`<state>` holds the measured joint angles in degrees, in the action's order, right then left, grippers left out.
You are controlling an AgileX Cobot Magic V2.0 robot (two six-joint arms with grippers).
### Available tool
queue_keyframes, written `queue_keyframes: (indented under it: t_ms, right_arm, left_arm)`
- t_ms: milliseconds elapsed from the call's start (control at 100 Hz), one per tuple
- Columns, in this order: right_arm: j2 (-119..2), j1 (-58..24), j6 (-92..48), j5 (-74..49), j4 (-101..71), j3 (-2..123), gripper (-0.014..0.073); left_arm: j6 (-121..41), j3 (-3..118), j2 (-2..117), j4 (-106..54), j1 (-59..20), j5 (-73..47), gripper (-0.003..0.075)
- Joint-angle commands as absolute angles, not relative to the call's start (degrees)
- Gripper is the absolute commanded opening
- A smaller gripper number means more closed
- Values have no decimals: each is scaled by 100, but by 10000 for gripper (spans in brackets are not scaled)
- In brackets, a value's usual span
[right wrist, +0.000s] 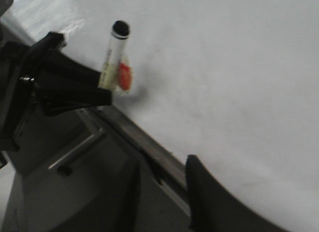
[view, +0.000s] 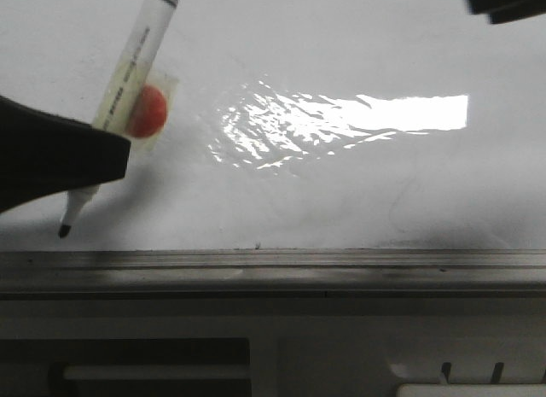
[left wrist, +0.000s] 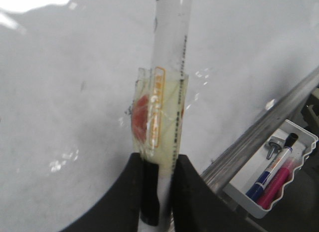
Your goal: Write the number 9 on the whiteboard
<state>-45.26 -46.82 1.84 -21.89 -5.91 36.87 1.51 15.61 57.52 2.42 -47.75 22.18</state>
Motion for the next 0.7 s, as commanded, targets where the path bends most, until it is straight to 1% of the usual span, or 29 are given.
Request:
queue_keyframes:
  t_ms: [0,50,190,430,480,530,690]
  right_arm:
    - [-4978,-5185,103,-1707,-521,4138,370]
    - [-5223,-5406,103,-1707,-382,4274,401]
    - [-5744,-5710,103,-1566,-367,4623,400]
    - [-6242,-5727,103,-1583,-436,5069,393]
    - [-6294,-5727,103,-1583,-434,5084,366]
    - [-6319,-5727,103,-1559,-439,5084,318]
    - [-6334,-5727,103,-1668,-439,5084,105]
  left_arm:
    - [148,1704,5426,1194,-4787,2635,-20]
    - [148,1704,5324,1708,-4787,2635,-20]
    - [148,1704,5263,2941,-4787,2626,-20]
    - [148,1704,5342,3175,-4787,2636,-20]
    - [148,1704,5342,3175,-4787,2636,-20]
    - [148,1704,5342,3175,-4787,2624,-20]
    - [148,1704,5342,3090,-4787,2624,-20]
